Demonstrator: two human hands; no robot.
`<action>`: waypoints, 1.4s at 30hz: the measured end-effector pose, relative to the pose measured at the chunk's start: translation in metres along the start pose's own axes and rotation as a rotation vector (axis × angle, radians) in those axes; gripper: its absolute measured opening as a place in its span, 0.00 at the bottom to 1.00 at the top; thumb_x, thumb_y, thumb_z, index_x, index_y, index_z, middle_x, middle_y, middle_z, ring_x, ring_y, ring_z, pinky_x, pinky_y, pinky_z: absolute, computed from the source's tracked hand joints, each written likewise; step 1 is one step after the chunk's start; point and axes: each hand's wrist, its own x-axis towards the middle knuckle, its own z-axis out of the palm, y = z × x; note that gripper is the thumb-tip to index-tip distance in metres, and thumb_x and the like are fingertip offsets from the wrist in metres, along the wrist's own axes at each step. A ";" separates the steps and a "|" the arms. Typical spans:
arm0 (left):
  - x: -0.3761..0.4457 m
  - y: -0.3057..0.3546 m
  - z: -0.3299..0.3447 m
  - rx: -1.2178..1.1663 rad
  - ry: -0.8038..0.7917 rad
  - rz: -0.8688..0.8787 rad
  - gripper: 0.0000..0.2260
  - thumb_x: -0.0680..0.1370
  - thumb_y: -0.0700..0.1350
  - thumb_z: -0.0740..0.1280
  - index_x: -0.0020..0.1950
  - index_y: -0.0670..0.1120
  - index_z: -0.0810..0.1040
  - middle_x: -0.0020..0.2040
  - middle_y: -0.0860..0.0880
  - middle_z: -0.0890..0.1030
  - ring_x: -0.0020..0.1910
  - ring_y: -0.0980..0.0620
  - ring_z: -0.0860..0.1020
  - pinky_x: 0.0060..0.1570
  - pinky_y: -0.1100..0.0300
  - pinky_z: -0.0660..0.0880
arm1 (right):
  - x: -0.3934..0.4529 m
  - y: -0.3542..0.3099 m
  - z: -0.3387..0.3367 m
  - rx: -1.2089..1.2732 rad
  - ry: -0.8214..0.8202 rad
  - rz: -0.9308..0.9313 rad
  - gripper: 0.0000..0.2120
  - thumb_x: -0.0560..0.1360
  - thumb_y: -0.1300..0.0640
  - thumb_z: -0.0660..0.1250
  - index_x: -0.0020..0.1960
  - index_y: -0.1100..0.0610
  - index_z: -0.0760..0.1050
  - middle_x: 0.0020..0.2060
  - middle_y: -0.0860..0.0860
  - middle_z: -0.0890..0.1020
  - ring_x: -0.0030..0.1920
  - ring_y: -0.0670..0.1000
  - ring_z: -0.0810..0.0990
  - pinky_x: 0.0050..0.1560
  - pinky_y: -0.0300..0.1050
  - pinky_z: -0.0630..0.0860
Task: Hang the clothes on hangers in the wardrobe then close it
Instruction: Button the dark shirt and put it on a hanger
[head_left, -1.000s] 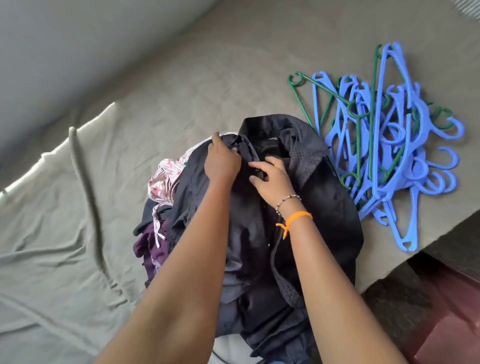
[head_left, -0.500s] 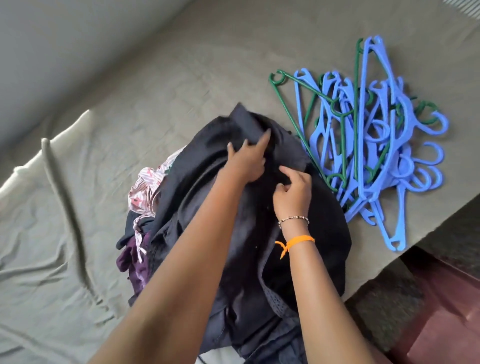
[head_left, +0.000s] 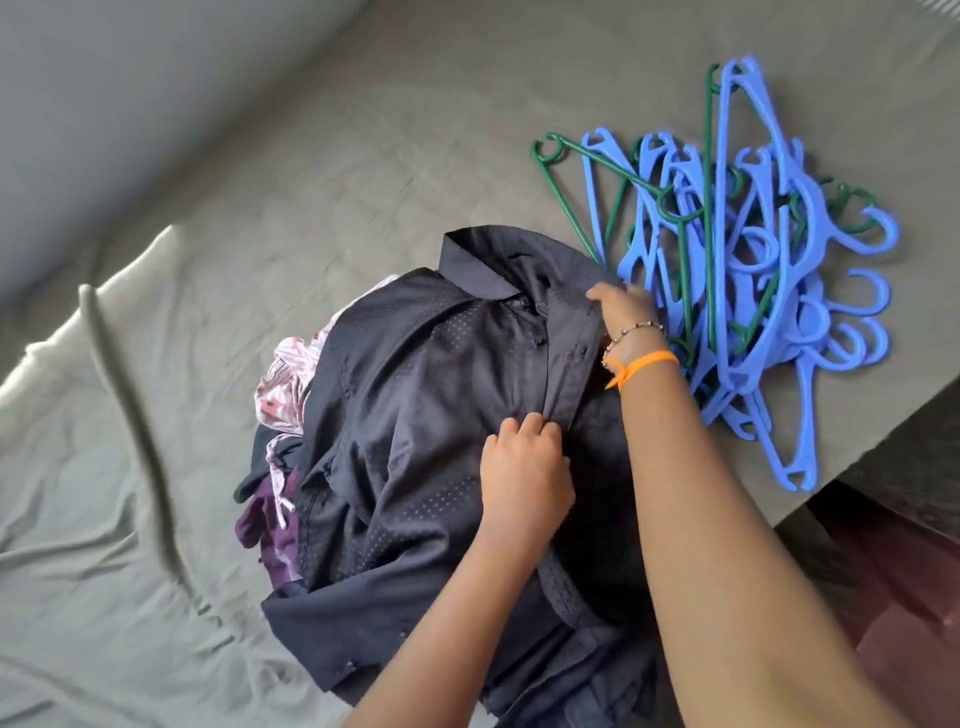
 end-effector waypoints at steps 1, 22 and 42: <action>0.003 -0.001 -0.002 -0.108 0.012 -0.021 0.09 0.67 0.45 0.74 0.37 0.45 0.75 0.38 0.49 0.76 0.37 0.44 0.77 0.31 0.55 0.69 | -0.007 -0.012 0.001 0.004 0.083 -0.057 0.20 0.72 0.64 0.65 0.62 0.70 0.72 0.48 0.57 0.78 0.44 0.56 0.77 0.43 0.50 0.72; 0.000 -0.028 -0.008 -0.071 0.213 -0.216 0.08 0.67 0.44 0.74 0.38 0.47 0.75 0.37 0.52 0.76 0.35 0.49 0.75 0.25 0.59 0.67 | -0.085 0.069 -0.017 -0.771 0.194 -0.643 0.19 0.71 0.67 0.63 0.59 0.54 0.77 0.48 0.55 0.78 0.49 0.60 0.77 0.36 0.47 0.68; 0.008 -0.023 -0.014 -0.214 0.193 -0.231 0.08 0.75 0.52 0.69 0.49 0.49 0.81 0.45 0.53 0.79 0.40 0.50 0.79 0.38 0.57 0.72 | -0.098 0.103 -0.034 -0.458 0.044 -0.542 0.06 0.71 0.65 0.71 0.47 0.61 0.81 0.38 0.53 0.80 0.34 0.48 0.74 0.40 0.37 0.73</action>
